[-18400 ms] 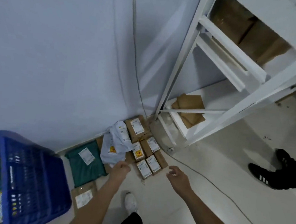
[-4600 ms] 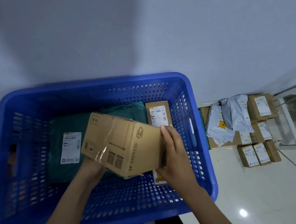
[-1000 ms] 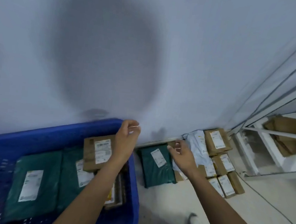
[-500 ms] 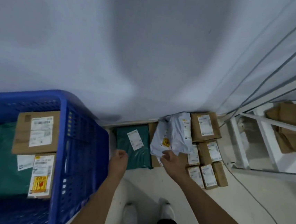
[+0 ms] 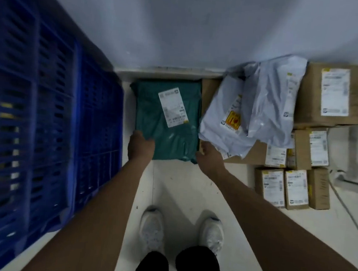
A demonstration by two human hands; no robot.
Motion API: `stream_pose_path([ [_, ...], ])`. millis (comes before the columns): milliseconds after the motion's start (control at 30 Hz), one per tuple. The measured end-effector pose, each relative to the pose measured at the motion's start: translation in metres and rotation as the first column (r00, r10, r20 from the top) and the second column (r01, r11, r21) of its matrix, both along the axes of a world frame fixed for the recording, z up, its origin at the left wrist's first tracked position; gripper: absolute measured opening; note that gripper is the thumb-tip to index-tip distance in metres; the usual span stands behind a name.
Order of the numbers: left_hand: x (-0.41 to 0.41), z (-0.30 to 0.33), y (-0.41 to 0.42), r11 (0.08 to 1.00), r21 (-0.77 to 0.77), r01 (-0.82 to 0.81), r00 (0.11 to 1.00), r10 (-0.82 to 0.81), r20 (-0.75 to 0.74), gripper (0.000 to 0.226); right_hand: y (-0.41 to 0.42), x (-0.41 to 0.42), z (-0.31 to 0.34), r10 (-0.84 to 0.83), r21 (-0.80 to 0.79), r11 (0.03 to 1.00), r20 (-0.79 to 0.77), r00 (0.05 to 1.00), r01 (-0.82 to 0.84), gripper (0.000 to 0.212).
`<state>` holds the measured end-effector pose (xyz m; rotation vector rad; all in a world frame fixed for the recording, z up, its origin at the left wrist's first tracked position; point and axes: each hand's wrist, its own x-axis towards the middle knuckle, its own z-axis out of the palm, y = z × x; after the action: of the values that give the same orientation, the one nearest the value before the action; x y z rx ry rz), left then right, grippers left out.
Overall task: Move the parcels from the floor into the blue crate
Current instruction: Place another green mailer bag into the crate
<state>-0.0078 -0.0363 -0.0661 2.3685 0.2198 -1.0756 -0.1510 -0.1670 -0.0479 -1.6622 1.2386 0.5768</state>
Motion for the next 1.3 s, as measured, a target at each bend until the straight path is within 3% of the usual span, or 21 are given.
stream_pose_path([
  [167,0.001,-0.069,0.019,0.994,0.107,0.017,1.0,-0.018,0.014,0.046,0.014,0.009,-0.088,0.037,-0.105,0.994,0.001,0.999,-0.036,0.009],
  [267,0.004,-0.088,0.028,0.994,0.105,0.002,1.0,0.001,-0.028,0.057,0.02,0.016,-0.102,-0.044,-0.143,0.989,0.027,0.999,0.047,0.033],
  [400,0.01,-0.079,0.036,0.985,0.146,-0.098,0.987,0.114,-0.113,0.082,0.02,0.012,-0.094,-0.152,-0.077,0.985,0.039,0.988,0.154,0.075],
  [467,0.005,-0.054,0.043,0.982,0.145,-0.122,0.983,0.14,-0.118,0.071,0.019,0.008,-0.083,-0.16,-0.054,0.986,-0.005,0.987,0.159,0.081],
  [567,-0.015,-0.017,0.058,0.979,0.018,-0.203,0.977,0.204,-0.058,0.036,0.022,0.007,-0.061,-0.247,0.023,0.969,-0.012,0.969,0.247,0.064],
  [667,-0.029,0.018,0.059,0.961,-0.124,-0.248,0.967,0.253,0.028,0.032,0.039,0.007,-0.021,-0.277,0.163,0.948,0.0,0.961,0.274,0.011],
  [733,-0.025,0.036,0.052,0.951,-0.173,-0.255,0.962,0.268,0.058,0.04,0.046,-0.001,0.001,-0.376,0.209,0.909,0.039,0.926,0.36,0.018],
  [900,-0.007,0.055,0.051,0.913,-0.224,-0.342,0.939,0.339,-0.053,0.043,0.036,-0.006,0.032,-0.659,0.282,0.738,0.111,0.744,0.613,0.039],
  [1133,-0.038,0.089,0.084,0.838,-0.291,-0.462,0.884,0.462,-0.072,0.045,0.029,-0.001,0.066,-0.605,0.294,0.773,0.073,0.793,0.563,0.047],
  [1300,-0.065,0.137,0.088,0.772,-0.434,-0.464,0.862,0.507,-0.018,0.048,0.031,-0.005,0.1,-0.715,0.402,0.683,0.198,0.671,0.61,0.041],
])
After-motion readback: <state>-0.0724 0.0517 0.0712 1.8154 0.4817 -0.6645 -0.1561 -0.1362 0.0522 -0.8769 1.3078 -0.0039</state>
